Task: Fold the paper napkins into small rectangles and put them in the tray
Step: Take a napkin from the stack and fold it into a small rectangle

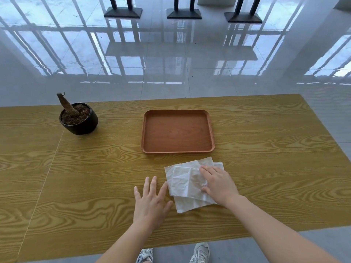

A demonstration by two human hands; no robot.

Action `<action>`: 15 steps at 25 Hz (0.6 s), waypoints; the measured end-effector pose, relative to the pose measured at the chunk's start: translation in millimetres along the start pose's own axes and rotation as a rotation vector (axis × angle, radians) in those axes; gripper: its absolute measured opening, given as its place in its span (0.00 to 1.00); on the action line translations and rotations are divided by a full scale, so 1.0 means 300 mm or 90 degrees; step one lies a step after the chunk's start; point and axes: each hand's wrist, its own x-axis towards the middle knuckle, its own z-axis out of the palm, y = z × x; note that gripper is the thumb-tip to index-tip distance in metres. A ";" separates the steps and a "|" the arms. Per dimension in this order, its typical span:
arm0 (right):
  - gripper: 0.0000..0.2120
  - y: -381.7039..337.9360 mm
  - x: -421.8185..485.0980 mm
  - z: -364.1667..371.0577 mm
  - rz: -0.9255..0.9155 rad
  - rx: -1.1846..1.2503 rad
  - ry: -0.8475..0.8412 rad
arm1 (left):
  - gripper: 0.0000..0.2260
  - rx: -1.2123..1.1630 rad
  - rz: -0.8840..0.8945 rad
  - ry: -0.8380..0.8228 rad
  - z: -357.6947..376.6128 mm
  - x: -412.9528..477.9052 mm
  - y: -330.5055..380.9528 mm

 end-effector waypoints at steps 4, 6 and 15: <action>0.35 0.098 -0.056 -0.009 0.043 0.011 0.005 | 0.30 0.002 -0.005 0.018 0.006 0.007 -0.018; 0.35 0.133 -0.082 -0.018 0.065 0.019 0.002 | 0.32 0.001 -0.017 0.028 0.014 0.008 -0.046; 0.35 0.126 -0.104 -0.042 0.077 0.014 0.067 | 0.33 0.021 0.006 0.068 0.067 0.010 -0.093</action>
